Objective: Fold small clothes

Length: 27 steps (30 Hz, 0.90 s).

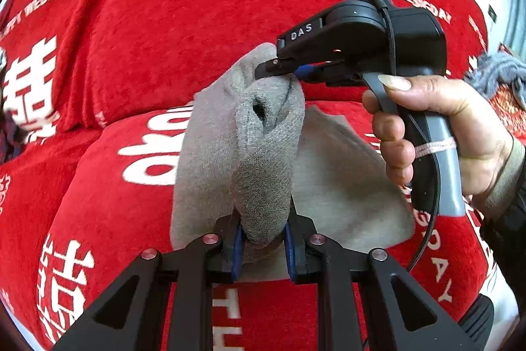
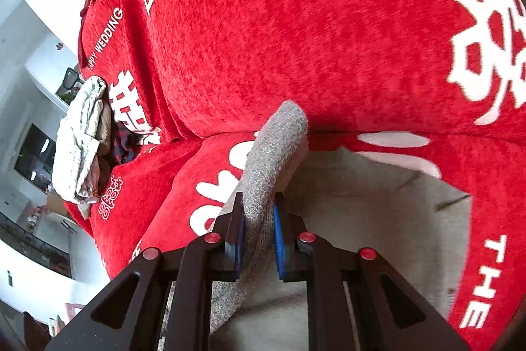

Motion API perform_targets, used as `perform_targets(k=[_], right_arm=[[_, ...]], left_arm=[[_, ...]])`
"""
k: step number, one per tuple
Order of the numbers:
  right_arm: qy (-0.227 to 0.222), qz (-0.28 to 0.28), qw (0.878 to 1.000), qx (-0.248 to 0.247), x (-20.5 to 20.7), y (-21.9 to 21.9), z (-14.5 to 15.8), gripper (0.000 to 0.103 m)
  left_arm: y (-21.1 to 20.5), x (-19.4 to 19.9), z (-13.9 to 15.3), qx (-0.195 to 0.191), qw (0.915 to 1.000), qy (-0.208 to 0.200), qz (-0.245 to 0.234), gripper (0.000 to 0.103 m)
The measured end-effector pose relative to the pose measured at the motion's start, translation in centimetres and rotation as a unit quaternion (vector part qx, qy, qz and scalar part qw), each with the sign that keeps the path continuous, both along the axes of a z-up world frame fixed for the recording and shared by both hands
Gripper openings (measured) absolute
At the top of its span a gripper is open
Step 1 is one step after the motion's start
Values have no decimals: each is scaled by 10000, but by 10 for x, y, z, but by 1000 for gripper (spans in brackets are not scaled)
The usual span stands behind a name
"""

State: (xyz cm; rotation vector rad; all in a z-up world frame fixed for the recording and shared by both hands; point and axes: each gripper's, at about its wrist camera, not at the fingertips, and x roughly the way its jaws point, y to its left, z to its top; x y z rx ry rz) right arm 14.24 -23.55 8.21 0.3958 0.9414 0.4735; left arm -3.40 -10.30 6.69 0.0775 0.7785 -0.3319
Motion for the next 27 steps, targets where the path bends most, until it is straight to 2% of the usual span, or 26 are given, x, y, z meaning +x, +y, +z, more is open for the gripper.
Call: perform_targets(k=[11, 22, 27], right_arm=[[-46, -23, 9999, 137, -14, -66, -7, 16], [-17, -240, 9987, 449, -25, -117, -34, 16], [211, -420, 9981, 397, -25, -132, -62, 16]], left_arm=[[-71, -8, -5, 493, 9977, 15, -475, 21], [-127, -12, -22, 991, 9919, 93, -792, 21], [-144, -8, -43, 1279, 9880, 241, -835, 21]])
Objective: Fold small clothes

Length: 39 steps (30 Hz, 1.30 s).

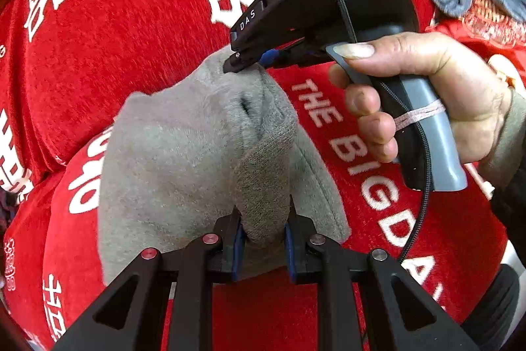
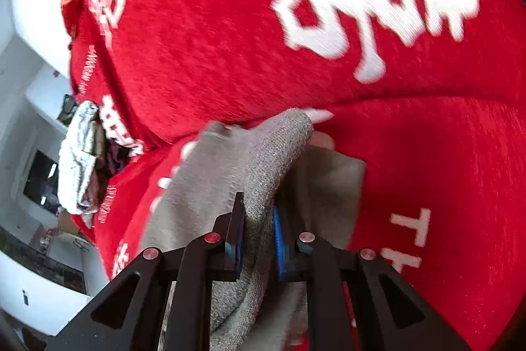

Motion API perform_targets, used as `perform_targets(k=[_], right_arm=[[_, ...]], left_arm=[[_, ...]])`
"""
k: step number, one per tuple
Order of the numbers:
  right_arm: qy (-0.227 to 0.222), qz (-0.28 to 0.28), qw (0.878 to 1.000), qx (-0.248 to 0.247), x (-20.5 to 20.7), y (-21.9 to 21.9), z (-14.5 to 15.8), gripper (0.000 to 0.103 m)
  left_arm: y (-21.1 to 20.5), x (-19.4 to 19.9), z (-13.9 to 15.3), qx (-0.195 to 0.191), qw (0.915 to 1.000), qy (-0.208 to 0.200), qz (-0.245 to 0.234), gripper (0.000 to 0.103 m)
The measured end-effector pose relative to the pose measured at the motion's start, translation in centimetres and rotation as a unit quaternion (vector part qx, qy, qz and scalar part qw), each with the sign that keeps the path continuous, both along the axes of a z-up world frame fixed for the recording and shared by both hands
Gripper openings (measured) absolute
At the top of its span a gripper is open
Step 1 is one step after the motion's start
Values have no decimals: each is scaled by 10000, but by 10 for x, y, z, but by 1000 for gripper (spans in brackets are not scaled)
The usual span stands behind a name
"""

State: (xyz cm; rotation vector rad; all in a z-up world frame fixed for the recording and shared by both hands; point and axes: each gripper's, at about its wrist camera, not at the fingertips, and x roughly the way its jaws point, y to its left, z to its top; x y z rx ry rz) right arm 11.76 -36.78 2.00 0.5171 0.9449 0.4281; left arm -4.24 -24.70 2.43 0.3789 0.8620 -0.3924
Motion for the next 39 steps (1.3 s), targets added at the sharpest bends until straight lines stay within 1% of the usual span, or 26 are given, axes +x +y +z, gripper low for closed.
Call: perform_targets(k=[4, 6, 11, 15, 17, 18, 19, 20, 21, 22, 23, 24, 25, 26, 27, 28, 29, 31, 32, 34, 36, 37, 38, 39], right_arm=[[136, -117, 9998, 0, 1, -5, -19, 16], [97, -170, 9997, 112, 0, -8, -21, 16], [-27, -213, 9996, 191, 0, -10, -14, 16], [182, -289, 9994, -57, 4, -6, -24, 17], [246, -373, 9990, 28, 4, -10, -25, 21], [272, -398, 9988, 31, 3, -11, -24, 23], [306, -474, 9984, -14, 2, -15, -21, 24], [301, -545, 9980, -65, 0, -19, -16, 25], [246, -595, 9979, -116, -3, -23, -9, 25], [166, -648, 9976, -179, -5, -25, -2, 28], [15, -704, 9973, -226, -9, -28, 9, 32], [-115, -721, 9971, -219, -12, -29, 18, 42], [-248, -725, 9968, -221, -15, -29, 27, 60], [-361, -712, 9965, -230, -17, -28, 33, 70], [-544, -627, 9963, -231, -19, -22, 42, 70], [-598, -513, 9967, -216, -18, -18, 45, 70], [-592, -379, 9974, -161, -16, -13, 45, 70], [-373, -72, 9992, 158, -5, -1, 35, 70], [-182, 20, 9994, 310, 2, 5, 25, 70], [60, -46, 9995, 322, 11, 10, 8, 70], [250, -251, 9993, 131, 20, 9, -11, 67], [293, -342, 9990, 63, 21, 7, -16, 65], [312, -430, 9986, 30, 22, 4, -20, 62], [317, -473, 9984, 72, 20, 1, -20, 62]], left_arm=[[-9, -3, -6, 184, 9998, -73, -26, 21], [-11, -4, -5, 208, 9997, -93, -28, 21], [-15, -7, -3, 257, 9995, -158, -33, 21], [-19, -9, -10, 435, 9987, -232, -121, 22], [-18, -12, -8, 475, 9985, -231, -163, 24], [-17, -13, -5, 439, 9987, -176, -200, 41], [-15, -13, -2, 329, 9991, -83, -269, 69], [-9, -15, 5, 172, 9995, -62, -263, 82], [-5, -17, 11, 95, 9996, -166, -218, 92], [0, -22, 20, -6, 9993, -314, -213, 92], [5, -26, 28, -103, 9988, -369, -291, 92], [9, -28, 35, -207, 9985, -334, -390, 92], [14, -29, 42, -343, 9979, -297, -458, 92], [20, -28, 49, -505, 9972, -267, -478, 92], [28, -23, 56, -689, 9964, -203, -445, 92], [37, -15, 60, -895, 9953, -103, -366, 92], [51, -2, 64, -1173, 9929, 69, -190, 92], [68, 20, 64, -1476, 9884, 308, 164, 92], [79, 34, 60, -1599, 9852, 471, 404, 92], [99, 59, 47, -1603, 9798, 683, 984, 92], [109, 73, 34, -1539, 9761, 833, 1286, 92], [112, 80, 24, -1369, 9756, 943, 1432, 92], [111, 84, 14, -1166, 9769, 1019, 1474, 92], [109, 84, 7, -1054, 9783, 1058, 1439, 92]])
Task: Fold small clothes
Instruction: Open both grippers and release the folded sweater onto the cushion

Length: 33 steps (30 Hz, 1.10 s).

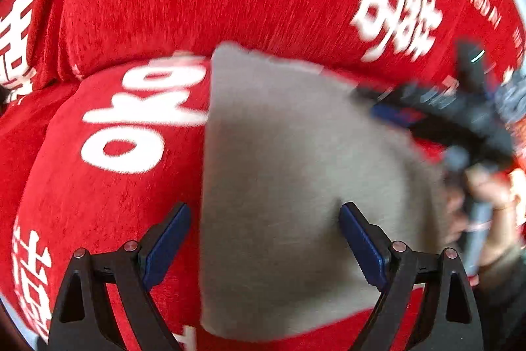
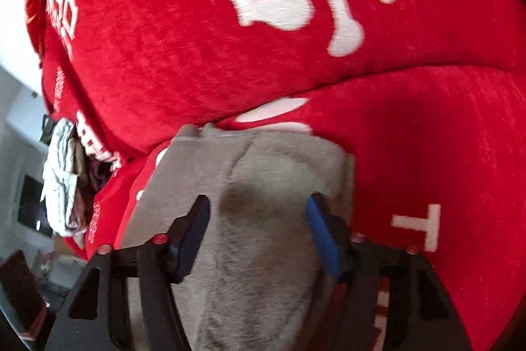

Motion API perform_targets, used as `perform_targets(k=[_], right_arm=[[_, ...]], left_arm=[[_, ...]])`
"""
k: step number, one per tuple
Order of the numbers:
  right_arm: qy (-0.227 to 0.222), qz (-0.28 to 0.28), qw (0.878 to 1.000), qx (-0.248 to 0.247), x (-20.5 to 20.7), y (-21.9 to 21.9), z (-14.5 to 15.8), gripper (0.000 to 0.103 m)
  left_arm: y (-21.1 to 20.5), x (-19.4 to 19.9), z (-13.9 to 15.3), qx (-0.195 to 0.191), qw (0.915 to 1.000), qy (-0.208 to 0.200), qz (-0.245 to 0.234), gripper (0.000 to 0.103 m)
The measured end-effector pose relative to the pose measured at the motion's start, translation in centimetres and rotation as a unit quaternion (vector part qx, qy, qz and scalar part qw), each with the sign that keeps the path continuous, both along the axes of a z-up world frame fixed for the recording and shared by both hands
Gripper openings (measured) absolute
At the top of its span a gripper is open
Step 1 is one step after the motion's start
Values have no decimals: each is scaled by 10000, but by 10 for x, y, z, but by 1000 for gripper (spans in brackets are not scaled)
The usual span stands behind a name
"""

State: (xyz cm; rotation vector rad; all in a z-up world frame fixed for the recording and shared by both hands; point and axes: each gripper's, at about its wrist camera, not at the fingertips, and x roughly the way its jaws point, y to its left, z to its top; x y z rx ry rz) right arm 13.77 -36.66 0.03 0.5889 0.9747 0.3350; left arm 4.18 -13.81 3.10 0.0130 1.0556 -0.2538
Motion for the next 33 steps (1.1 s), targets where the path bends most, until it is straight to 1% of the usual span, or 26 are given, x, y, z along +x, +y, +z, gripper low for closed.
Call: perform_targets(k=[2, 4, 5, 6, 9, 12, 13, 14, 15, 16, 17, 18, 19, 21, 24, 25, 27, 29, 30, 31, 32, 33], right_arm=[[-71, -20, 9999, -101, -9, -1, 10, 62], [-303, 124, 9991, -256, -27, 1, 26, 62], [-516, 303, 9978, -288, -44, 3, 36, 62], [-607, 397, 9969, -316, -54, 3, 42, 62], [-928, 731, 9921, -417, -104, 16, 59, 62], [-1132, 969, 9872, -576, -147, 36, 62, 62], [-1125, 983, 9863, -700, -152, 43, 60, 62], [-1081, 971, 9848, -954, -158, 52, 54, 61], [-1045, 977, 9839, -1074, -160, 57, 50, 55], [-988, 1051, 9823, -1194, -162, 64, 42, 26], [-917, 1102, 9803, -1358, -163, 68, 35, 7], [-822, 1048, 9796, -1504, -165, 67, 27, 7], [-746, 957, 9825, -1413, -168, 62, 20, 6], [-784, 716, 9883, -1095, -177, 46, 12, 6], [-774, 458, 9927, -803, -185, 32, 4, 5], [-770, 373, 9937, -722, -187, 28, 6, 6], [-781, 258, 9945, -650, -191, 23, 15, 13], [-1156, 188, 9902, -758, -197, 24, 41, 14], [-1358, 188, 9870, -845, -195, 31, 52, 16], [-1503, 220, 9845, -872, -194, 33, 62, 30], [-1605, 259, 9828, -880, -190, 37, 69, 57], [-1655, 301, 9817, -891, -182, 43, 75, 67]], left_arm=[[0, -6, -8, 62, 9999, -34, -92, 92], [2, -13, -6, 22, 9999, -115, -108, 92], [4, -17, -3, 0, 9998, -164, -120, 92], [7, -20, 0, 7, 9997, -221, -130, 92], [12, -22, 1, 88, 9992, -368, -154, 92], [18, -22, -1, 67, 9993, -365, -93, 92], [19, -23, -3, 57, 9994, -348, -68, 92], [20, -23, -5, 62, 9994, -352, -47, 92], [20, -25, -6, 73, 9993, -361, -39, 92], [22, -26, -7, 80, 9993, -362, -28, 92], [25, -27, -9, 67, 9994, -349, -20, 92], [28, -28, -11, 23, 9995, -318, -33, 92], [33, -28, -14, -8, 9996, -282, -40, 92], [39, -28, -20, -55, 9997, -212, -48, 94], [41, -29, -24, -52, 9998, -174, -105, 94], [41, -31, -21, -18, 9997, -203, -100, 94], [40, -34, -9, -60, 9994, -334, -71, 94], [37, -33, 6, -152, 9982, -558, -139, 94], [36, -31, 10, -127, 9978, -641, -106, 94], [34, -26, 13, -92, 9976, -679, -52, 94], [33, -17, 15, -79, 9978, -656, 48, 94], [33, -11, 16, -109, 9980, -615, 117, 94]])
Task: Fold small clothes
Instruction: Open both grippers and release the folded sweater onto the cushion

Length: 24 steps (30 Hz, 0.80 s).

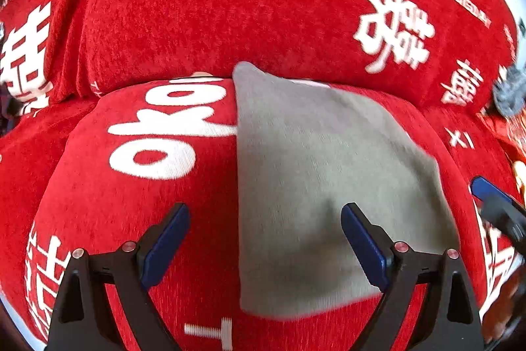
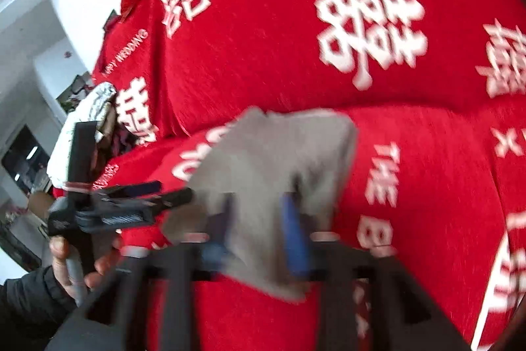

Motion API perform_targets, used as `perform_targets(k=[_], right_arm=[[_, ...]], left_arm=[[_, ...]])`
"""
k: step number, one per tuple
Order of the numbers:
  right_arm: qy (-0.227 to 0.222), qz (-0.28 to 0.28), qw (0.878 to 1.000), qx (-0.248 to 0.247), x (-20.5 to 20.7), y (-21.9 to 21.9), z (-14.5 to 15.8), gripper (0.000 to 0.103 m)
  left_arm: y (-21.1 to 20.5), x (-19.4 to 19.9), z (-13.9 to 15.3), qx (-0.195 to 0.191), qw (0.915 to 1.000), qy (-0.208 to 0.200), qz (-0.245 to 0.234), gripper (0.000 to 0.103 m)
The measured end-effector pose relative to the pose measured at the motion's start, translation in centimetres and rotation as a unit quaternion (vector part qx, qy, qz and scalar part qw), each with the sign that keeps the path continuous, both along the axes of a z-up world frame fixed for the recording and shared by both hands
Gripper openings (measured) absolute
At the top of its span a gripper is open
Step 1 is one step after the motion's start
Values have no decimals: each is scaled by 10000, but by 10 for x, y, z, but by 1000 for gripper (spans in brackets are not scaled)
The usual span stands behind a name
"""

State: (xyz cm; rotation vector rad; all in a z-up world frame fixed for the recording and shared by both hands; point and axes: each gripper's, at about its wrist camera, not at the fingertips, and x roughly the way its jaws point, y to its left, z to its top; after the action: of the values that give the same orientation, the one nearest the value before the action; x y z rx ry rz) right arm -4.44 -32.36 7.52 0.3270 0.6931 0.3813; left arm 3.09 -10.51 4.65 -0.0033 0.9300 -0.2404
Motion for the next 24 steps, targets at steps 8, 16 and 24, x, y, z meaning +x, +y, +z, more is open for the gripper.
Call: perform_targets(k=[8, 16, 24], right_arm=[[760, -25, 9959, -481, 75, 26, -36, 50], [795, -177, 9960, -359, 71, 13, -46, 41], [56, -212, 9967, -788, 54, 40, 0, 73]], left_arm=[[4, 33, -25, 193, 9989, 323, 276, 95], [-2, 28, -24, 536, 9983, 82, 219, 101], [-10, 16, -6, 535, 9983, -228, -11, 101]])
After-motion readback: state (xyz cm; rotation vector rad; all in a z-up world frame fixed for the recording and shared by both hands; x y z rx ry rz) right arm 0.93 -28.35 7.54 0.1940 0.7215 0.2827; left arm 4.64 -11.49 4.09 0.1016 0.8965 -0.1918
